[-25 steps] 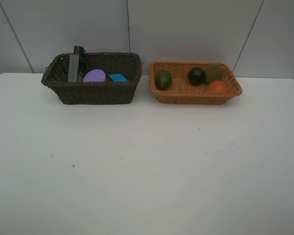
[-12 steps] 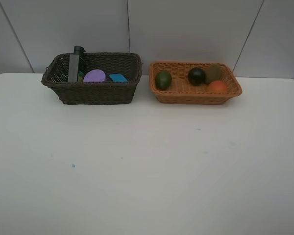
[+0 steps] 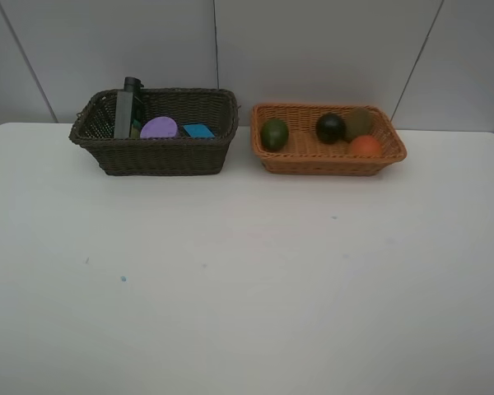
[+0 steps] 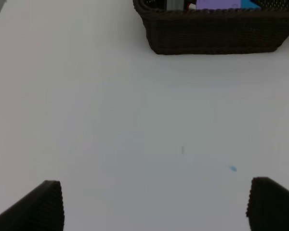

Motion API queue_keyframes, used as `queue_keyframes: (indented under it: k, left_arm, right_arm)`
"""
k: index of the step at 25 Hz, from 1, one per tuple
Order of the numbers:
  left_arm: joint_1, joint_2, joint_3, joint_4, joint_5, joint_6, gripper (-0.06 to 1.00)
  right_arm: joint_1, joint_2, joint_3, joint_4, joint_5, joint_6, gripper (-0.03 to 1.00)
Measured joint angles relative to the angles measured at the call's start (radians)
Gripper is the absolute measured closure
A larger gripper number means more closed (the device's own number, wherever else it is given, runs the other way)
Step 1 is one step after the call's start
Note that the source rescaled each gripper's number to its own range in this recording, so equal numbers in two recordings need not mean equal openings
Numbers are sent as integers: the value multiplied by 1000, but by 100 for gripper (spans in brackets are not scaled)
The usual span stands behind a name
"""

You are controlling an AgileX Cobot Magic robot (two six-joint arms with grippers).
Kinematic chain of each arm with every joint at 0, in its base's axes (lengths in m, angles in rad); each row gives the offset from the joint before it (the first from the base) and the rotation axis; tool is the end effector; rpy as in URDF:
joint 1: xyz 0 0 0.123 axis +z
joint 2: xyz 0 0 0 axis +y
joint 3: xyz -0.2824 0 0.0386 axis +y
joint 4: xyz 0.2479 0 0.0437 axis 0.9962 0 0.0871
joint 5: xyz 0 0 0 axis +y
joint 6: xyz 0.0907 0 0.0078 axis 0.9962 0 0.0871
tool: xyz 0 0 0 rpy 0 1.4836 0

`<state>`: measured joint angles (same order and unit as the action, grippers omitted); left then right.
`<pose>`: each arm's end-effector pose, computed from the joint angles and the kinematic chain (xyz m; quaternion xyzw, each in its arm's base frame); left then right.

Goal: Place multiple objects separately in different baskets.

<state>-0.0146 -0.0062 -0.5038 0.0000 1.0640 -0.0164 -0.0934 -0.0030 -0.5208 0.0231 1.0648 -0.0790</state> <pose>-0.0064 0.0001 0.2779 -0.0008 0.8515 -0.0081 0.5243 -0.0078 0.0026 0.2826 0.0055 0.8480 -0.0341 0.5289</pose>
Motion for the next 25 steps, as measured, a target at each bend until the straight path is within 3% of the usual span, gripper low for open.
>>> queue_keyframes:
  k: [25]
  left_arm:
    - [2,0,0,0,0,3,-5]
  right_arm:
    - [0,0,0,0,0,0,-3]
